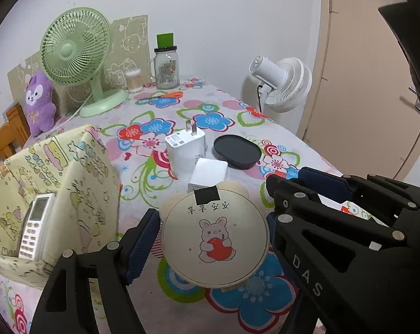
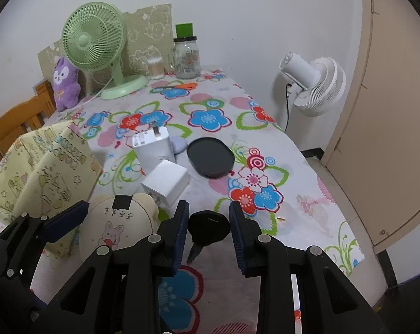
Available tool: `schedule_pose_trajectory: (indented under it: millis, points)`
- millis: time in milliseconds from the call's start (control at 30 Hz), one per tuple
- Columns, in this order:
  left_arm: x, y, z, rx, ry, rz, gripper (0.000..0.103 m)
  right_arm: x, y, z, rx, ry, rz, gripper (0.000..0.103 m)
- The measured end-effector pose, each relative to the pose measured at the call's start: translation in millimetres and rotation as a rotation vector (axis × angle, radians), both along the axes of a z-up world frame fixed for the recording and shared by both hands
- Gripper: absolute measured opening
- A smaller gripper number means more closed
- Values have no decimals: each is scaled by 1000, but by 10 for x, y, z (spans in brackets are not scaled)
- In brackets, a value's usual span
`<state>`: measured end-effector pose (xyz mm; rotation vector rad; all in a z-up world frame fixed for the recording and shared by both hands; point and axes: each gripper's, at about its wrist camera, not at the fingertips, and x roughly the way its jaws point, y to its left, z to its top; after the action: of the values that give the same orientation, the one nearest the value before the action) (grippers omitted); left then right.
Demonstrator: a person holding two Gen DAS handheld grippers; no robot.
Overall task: Organize rigid objects
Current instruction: 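Lift the key with the right gripper while the left carries the cream mirror toward the box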
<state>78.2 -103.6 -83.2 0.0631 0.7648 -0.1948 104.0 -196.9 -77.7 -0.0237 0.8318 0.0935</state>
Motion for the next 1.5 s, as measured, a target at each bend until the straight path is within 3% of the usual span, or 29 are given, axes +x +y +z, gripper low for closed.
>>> schedule_pose_trajectory:
  millis: [867, 1500]
  points:
    - [-196, 131, 569, 30, -85, -5, 79, -179, 172, 574, 11, -82, 30, 32]
    - [-237, 267, 756, 34, -107, -12, 79, -223, 302, 809, 13, -111, 49, 32]
